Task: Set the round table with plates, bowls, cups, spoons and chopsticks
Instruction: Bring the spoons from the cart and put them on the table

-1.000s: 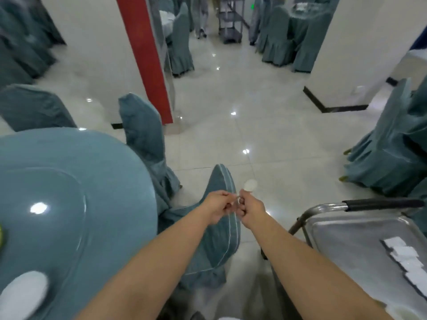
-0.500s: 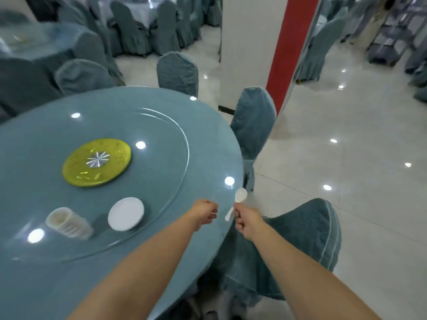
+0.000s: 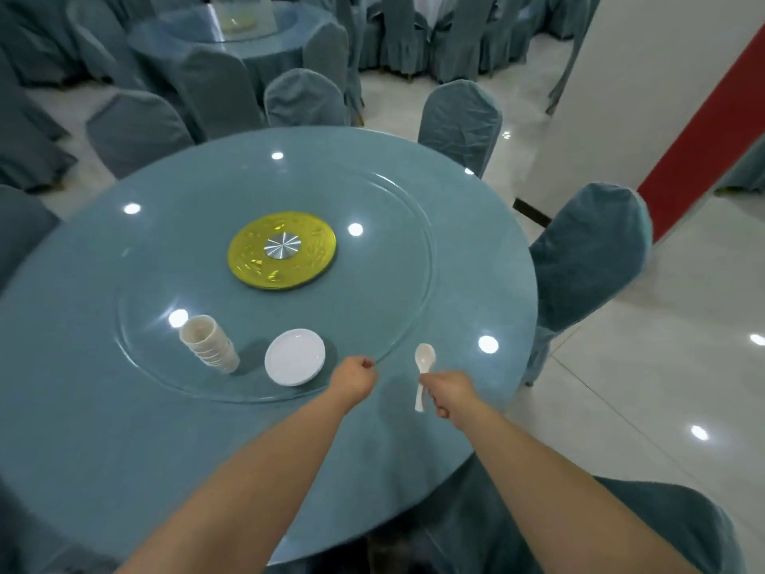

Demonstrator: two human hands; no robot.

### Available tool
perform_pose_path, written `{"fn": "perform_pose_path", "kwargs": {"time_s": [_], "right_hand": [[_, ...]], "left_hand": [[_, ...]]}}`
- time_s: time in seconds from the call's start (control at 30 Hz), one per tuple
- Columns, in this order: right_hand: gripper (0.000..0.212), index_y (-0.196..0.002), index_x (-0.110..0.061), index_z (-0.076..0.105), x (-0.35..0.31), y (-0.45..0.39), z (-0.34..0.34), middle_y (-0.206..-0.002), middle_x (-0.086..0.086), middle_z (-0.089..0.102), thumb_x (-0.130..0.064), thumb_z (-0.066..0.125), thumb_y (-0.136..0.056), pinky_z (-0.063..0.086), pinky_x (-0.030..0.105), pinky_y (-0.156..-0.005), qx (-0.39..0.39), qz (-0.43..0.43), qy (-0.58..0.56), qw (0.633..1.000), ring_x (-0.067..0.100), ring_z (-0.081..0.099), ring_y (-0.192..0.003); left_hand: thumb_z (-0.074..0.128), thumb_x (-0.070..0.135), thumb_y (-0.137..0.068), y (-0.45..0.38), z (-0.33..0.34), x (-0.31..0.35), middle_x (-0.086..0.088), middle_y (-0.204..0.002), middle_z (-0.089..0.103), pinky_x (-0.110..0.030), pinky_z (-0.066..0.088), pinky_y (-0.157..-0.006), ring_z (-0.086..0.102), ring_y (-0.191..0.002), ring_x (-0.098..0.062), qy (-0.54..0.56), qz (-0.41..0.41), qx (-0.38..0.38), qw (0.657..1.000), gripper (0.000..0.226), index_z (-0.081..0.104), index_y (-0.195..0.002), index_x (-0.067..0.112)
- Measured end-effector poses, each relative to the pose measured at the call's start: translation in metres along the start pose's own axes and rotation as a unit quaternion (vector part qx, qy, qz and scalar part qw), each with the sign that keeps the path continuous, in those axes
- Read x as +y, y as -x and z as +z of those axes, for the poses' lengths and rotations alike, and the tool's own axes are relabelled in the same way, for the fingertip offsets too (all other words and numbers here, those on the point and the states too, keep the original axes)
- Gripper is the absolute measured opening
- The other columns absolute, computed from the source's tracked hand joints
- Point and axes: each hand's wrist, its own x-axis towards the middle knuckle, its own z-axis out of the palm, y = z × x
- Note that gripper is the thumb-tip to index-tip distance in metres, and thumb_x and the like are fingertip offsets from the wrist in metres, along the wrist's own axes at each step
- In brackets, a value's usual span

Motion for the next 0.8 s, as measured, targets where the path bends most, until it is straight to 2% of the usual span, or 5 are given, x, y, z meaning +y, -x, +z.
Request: {"fn": "perform_pose_path", "kwargs": {"time_s": [0.07, 0.13, 0.27, 0.47, 0.8], "right_hand": [[0.024, -0.063, -0.011, 0.054, -0.011, -0.015, 0.009, -0.055, 0.007, 0.041, -0.017, 0.066, -0.083, 0.024, 0.020, -0.039, -0.003, -0.003, 0.022, 1.000, 0.017, 0.032, -0.038], [0.024, -0.062, -0.011, 0.056, -0.020, -0.032, 0.018, -0.055, 0.006, 0.042, -0.017, 0.066, -0.083, 0.026, 0.021, -0.039, -0.004, -0.005, 0.041, 0.999, 0.018, 0.034, -0.040], [0.023, -0.061, -0.014, 0.059, -0.031, -0.072, 0.042, -0.057, 0.005, 0.046, -0.018, 0.066, -0.083, 0.029, 0.023, -0.043, 0.002, -0.003, 0.079, 0.997, 0.018, 0.038, -0.044], [0.034, -0.057, -0.015, 0.053, -0.048, -0.117, 0.071, -0.061, 0.011, 0.047, -0.023, 0.062, -0.088, 0.032, 0.032, -0.055, 0.008, -0.029, 0.195, 0.980, 0.023, 0.043, -0.055], [0.031, -0.088, 0.009, 0.070, -0.065, -0.143, 0.090, -0.069, 0.015, 0.053, -0.021, 0.061, -0.087, 0.038, 0.033, -0.059, 0.037, -0.005, 0.210, 0.977, 0.025, 0.047, -0.062]], "left_hand": [[0.051, 0.021, -0.091, -0.017, -0.007, -0.004, -0.007, -0.127, 0.063, -0.032, 0.045, -0.102, 0.058, -0.118, -0.027, -0.052, 0.003, -0.003, 0.999, 0.036, 0.063, -0.125, 0.015], [0.050, 0.020, -0.092, -0.037, -0.012, -0.008, -0.008, -0.143, 0.052, -0.030, 0.039, -0.107, 0.049, -0.131, -0.027, -0.098, 0.019, -0.022, 0.995, 0.048, 0.052, -0.140, 0.015], [0.052, 0.022, -0.092, -0.086, -0.012, -0.016, -0.005, -0.143, 0.050, -0.034, 0.040, -0.108, 0.049, -0.130, -0.026, -0.176, 0.084, -0.080, 0.978, 0.044, 0.054, -0.136, 0.019], [0.044, 0.023, -0.096, -0.152, -0.005, -0.030, -0.005, -0.162, 0.011, -0.044, 0.021, -0.120, 0.010, -0.150, -0.027, -0.344, 0.155, -0.122, 0.918, 0.060, 0.026, -0.153, 0.022], [0.044, 0.025, -0.094, -0.161, 0.000, -0.061, 0.003, -0.164, 0.001, -0.042, 0.028, -0.115, 0.009, -0.150, -0.020, -0.434, 0.184, -0.100, 0.876, 0.063, 0.020, -0.153, 0.027]]}}
